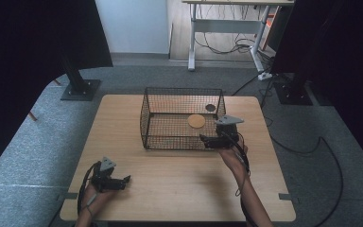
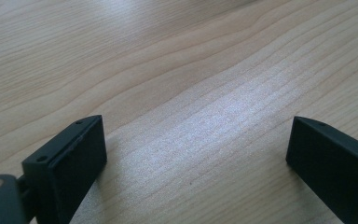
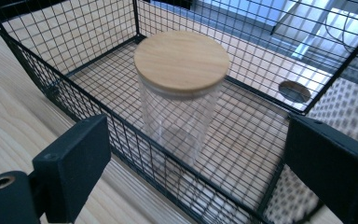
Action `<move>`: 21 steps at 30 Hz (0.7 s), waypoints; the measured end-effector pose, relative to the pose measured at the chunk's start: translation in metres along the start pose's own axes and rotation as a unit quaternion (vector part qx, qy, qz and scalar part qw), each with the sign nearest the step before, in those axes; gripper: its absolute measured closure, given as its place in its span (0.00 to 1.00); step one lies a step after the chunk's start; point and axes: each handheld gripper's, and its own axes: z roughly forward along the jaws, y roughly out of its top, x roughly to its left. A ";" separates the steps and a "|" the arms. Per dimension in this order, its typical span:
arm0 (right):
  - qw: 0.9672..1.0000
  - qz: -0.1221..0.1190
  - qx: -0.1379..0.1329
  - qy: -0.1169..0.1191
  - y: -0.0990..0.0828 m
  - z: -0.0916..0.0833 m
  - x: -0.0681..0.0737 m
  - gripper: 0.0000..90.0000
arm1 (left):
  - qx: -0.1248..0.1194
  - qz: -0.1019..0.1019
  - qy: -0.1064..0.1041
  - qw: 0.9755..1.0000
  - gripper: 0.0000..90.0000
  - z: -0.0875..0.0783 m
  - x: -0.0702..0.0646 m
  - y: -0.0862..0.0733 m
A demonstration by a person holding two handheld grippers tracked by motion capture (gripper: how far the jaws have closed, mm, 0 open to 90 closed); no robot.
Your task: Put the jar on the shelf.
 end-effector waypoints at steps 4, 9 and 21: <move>1.000 -0.001 -0.001 -0.006 -0.008 -0.008 -0.003 0.07 | 0.000 0.001 0.000 1.000 0.05 0.000 0.000 0.000; 1.000 -0.001 0.000 -0.015 -0.020 -0.017 -0.007 0.07 | -0.001 0.000 0.000 1.000 0.05 0.000 0.000 0.000; 0.999 0.008 0.006 -0.040 -0.054 -0.034 -0.015 0.07 | -0.001 0.000 0.000 1.000 0.05 0.000 0.000 0.000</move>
